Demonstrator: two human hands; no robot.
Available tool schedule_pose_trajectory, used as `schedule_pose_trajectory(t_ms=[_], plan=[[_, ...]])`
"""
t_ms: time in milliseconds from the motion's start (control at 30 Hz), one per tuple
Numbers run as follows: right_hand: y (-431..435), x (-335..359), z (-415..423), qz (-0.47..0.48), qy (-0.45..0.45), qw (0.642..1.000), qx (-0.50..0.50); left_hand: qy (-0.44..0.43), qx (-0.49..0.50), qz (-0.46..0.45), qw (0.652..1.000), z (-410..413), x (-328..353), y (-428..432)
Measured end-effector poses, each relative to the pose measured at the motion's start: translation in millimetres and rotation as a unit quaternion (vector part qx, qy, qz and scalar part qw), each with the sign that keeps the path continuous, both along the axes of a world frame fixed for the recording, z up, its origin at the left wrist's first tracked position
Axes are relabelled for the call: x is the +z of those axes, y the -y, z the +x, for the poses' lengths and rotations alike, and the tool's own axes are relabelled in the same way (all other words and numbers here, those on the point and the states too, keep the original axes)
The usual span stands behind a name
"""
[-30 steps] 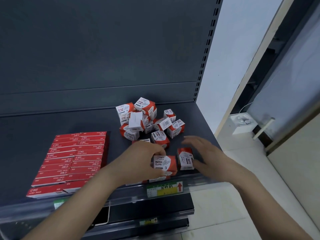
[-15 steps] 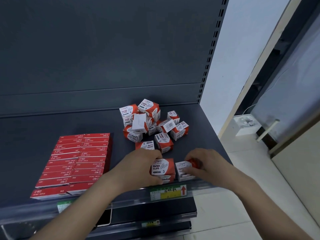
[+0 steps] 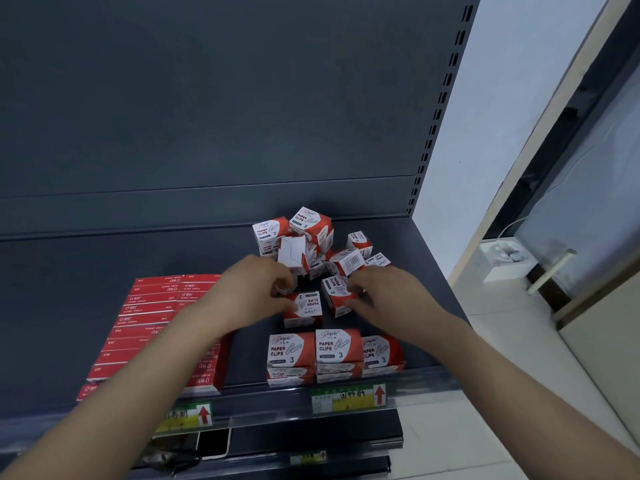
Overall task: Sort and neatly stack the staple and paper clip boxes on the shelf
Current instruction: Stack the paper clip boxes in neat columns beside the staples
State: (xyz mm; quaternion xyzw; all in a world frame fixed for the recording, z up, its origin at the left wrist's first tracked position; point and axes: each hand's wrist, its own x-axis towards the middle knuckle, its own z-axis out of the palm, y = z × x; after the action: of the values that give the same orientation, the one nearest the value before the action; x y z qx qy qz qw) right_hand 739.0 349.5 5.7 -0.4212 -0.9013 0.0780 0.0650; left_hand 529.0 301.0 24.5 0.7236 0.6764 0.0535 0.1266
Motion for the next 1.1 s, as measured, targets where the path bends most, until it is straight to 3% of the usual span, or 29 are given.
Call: schedule_pose_trajectory(t_ms=[167,333,533,700,800,967,1100], plan=[[-6,-5,-26,0.042,0.103,0.993,-0.047,-0.042,-0.009,-0.003,0.999,11,-5,-5],[-7,-6,-16,0.034,0.068,0.996,-0.046,-0.095,-0.027,-0.012,0.995,14,-6,-7],[-13,1,13,-0.043,0.072,0.996,-0.04,-0.192,0.002,-0.01,0.981,8,0,-3],[-13,-11,16,-0.097,0.022,0.994,-0.045,-0.076,-0.063,-0.064,0.993,-6,3,-1],[-17,-11,25,-0.129,-0.029,0.99,-0.052,-0.057,-0.104,-0.112,0.987,-8,-1,4],[-9,19,56,-0.271,-0.182,0.943,-0.065,-0.115,-0.131,-0.095,0.98,-9,-7,0],[10,29,63,-0.301,-0.149,0.942,-0.027,-0.147,-0.125,-0.066,0.979,-8,-10,0]])
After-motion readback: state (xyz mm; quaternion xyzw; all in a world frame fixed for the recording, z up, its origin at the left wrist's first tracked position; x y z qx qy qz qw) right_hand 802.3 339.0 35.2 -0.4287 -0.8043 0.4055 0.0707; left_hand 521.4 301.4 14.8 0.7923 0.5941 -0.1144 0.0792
